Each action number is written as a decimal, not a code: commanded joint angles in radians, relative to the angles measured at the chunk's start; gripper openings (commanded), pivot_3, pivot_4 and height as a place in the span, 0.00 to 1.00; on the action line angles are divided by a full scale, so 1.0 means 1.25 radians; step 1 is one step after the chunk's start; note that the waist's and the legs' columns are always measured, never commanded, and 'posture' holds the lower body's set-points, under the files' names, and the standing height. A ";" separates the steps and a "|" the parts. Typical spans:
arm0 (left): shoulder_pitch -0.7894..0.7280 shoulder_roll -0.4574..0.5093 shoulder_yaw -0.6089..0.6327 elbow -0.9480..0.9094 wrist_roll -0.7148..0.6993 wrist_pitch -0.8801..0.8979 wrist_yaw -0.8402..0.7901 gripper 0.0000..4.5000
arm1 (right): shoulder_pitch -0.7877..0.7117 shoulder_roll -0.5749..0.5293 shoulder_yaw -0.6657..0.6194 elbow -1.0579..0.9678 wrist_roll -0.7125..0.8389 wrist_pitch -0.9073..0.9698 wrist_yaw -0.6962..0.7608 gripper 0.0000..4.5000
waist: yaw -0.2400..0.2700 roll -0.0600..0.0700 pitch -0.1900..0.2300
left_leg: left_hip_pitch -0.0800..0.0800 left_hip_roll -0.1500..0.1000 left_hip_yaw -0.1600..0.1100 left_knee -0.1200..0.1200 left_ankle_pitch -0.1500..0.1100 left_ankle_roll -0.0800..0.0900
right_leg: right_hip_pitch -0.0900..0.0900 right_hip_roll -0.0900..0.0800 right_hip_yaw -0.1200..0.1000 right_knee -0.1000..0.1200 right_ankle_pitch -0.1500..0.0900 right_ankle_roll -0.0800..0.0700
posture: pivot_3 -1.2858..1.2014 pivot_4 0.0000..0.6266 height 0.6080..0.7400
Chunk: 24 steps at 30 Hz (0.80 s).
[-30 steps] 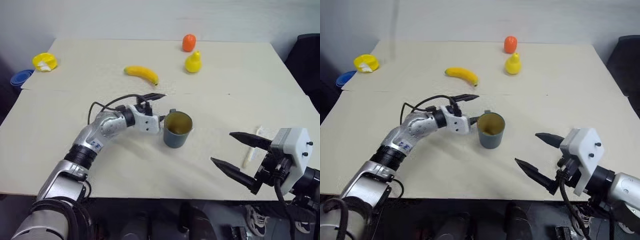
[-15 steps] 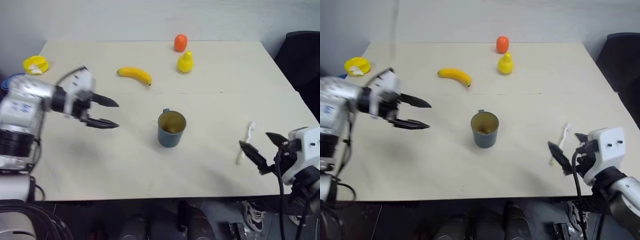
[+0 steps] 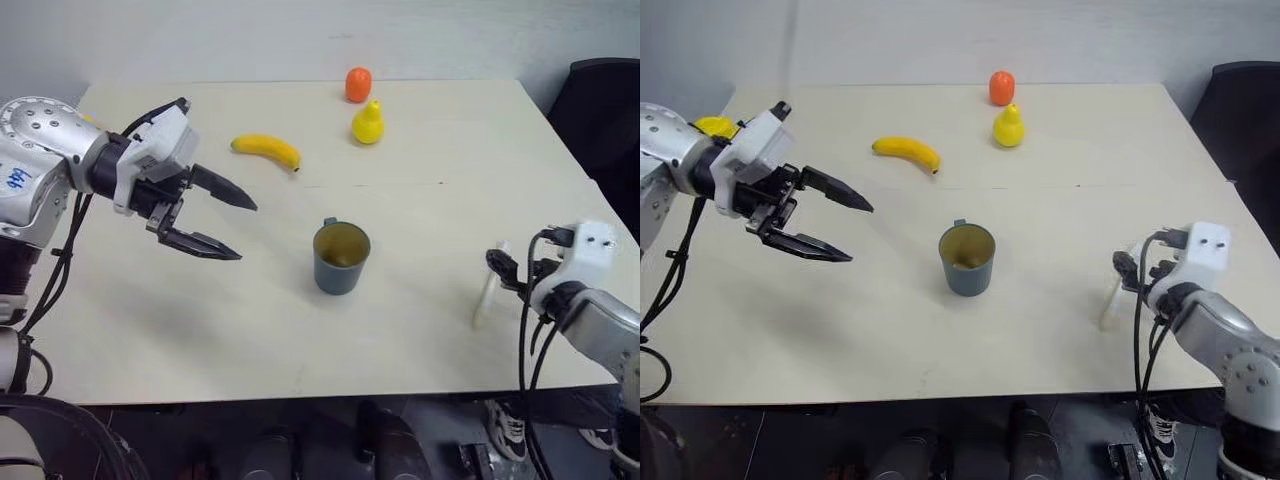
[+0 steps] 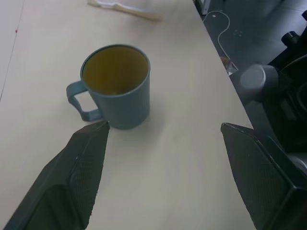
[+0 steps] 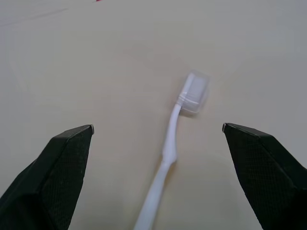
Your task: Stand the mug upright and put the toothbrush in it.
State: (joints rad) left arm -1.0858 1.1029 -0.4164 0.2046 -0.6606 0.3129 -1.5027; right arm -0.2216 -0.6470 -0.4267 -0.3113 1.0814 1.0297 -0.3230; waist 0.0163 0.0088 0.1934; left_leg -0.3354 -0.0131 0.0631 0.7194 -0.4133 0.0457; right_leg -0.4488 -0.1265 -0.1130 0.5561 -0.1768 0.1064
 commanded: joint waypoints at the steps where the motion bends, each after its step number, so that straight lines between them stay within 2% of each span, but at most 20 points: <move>1: -0.026 0.002 0.004 -0.021 -0.020 -0.019 -0.089 0.87 | -0.033 0.018 0.003 0.051 -0.001 0.035 0.012 1.00 | -0.001 0.000 0.000 | 0.000 0.000 0.000 0.000 0.000 0.000 | 0.000 0.000 0.000 0.000 0.000 0.000 | 0.52 0.24 1.00; 6: -0.042 -0.044 0.037 0.004 0.004 0.000 -0.089 0.87 | -0.038 0.067 0.021 0.054 0.005 0.082 0.018 1.00 | 0.000 0.000 0.000 | -0.001 -0.001 0.002 0.000 0.000 0.000 | -0.001 0.001 0.000 0.000 0.000 0.000 | 0.52 0.24 1.00; 7: -0.043 -0.051 0.042 0.008 0.011 0.000 -0.089 0.88 | -0.035 0.076 0.029 0.054 -0.006 0.083 0.020 0.96 | 0.000 0.000 0.000 | -0.001 -0.001 0.002 0.000 0.000 0.000 | -0.001 0.001 0.000 0.000 0.000 0.000 | 0.52 0.24 1.00; 10: -0.041 -0.064 0.052 0.012 0.022 0.000 -0.089 0.88 | -0.028 0.101 0.048 0.062 -0.041 0.076 0.029 0.81 | -0.004 -0.001 -0.001 | 0.000 -0.001 0.002 0.000 0.000 0.000 | 0.000 0.001 0.000 0.000 0.000 0.000 | 0.52 0.24 1.00; 20: -0.035 -0.078 0.075 0.020 0.035 0.010 -0.089 0.88 | -0.019 0.141 0.044 0.049 -0.103 0.084 0.067 0.05 | -0.017 -0.002 -0.001 | 0.000 0.004 0.003 0.000 0.000 0.000 | 0.000 0.004 0.003 0.001 0.000 0.000 | 0.52 0.24 1.00; 24: -0.014 -0.082 0.100 0.023 0.051 0.023 -0.087 0.88 | -0.022 0.128 0.057 0.021 -0.144 0.049 0.107 0.03 | -0.016 -0.002 -0.001 | 0.001 0.006 0.003 0.000 -0.001 -0.001 | 0.000 0.006 0.004 0.001 0.000 0.000 | 0.52 0.24 1.00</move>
State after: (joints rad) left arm -1.1045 0.9966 -0.3369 0.2417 -0.6091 0.3321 -1.5027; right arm -0.2613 -0.4868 -0.3817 -0.2681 0.9213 1.0929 -0.2177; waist -0.0043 0.0068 0.1922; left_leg -0.3347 -0.0054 0.0670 0.7196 -0.4143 0.0435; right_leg -0.4487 -0.1184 -0.1080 0.5569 -0.1769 0.1056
